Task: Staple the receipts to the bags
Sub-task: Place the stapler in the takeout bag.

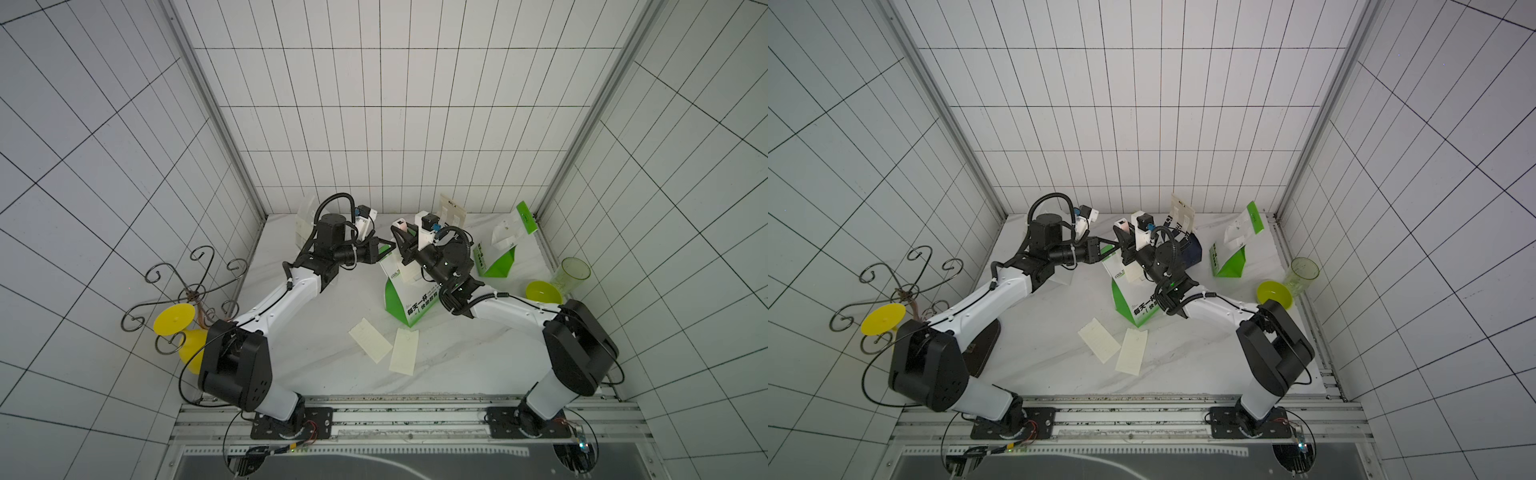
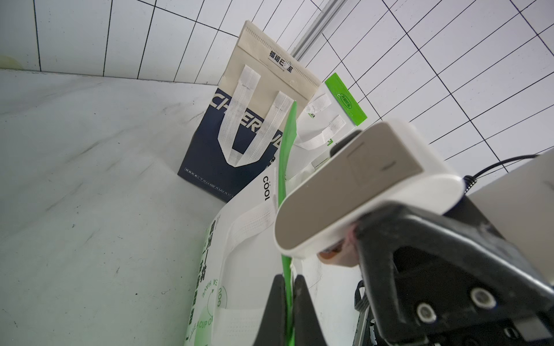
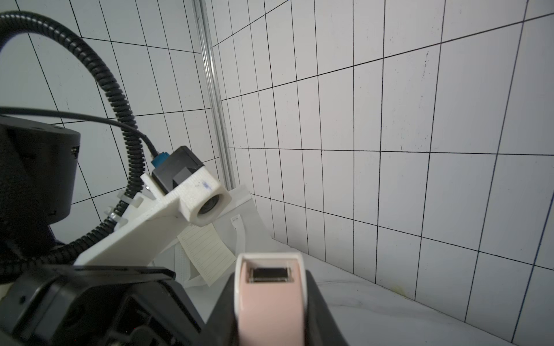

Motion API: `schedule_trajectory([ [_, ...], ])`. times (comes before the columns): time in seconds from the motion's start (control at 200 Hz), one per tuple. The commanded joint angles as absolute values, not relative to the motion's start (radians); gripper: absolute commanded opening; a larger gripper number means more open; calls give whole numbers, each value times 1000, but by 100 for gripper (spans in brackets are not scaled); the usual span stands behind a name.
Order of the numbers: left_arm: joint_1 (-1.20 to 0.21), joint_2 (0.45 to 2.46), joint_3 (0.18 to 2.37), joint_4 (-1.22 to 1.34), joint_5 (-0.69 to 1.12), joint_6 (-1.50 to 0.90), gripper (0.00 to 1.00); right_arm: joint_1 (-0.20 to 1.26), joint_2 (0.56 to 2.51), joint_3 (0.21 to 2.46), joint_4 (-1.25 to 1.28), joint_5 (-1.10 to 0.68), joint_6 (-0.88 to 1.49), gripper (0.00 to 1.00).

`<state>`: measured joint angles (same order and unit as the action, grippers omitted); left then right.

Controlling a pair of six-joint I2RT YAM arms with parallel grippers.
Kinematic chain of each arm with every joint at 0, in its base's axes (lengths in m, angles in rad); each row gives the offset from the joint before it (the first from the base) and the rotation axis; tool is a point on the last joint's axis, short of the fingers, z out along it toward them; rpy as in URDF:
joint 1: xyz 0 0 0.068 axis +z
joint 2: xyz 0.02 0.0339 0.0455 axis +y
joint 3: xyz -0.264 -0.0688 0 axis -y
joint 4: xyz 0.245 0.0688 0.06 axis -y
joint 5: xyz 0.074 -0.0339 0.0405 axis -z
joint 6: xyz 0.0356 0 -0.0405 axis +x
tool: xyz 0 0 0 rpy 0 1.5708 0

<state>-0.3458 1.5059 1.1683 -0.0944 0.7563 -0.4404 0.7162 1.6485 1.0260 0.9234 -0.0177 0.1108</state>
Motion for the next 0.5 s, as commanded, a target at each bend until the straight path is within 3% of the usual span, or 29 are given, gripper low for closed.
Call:
schedule_trajectory([
  [0.0, -350, 1460, 1183, -66, 740, -407, 0, 730, 1655, 1105, 889, -42, 106, 0],
  [0.495, -365, 1419, 1165, -50, 727, -313, 0, 731, 1651, 1113, 804, -47, 121, 0],
])
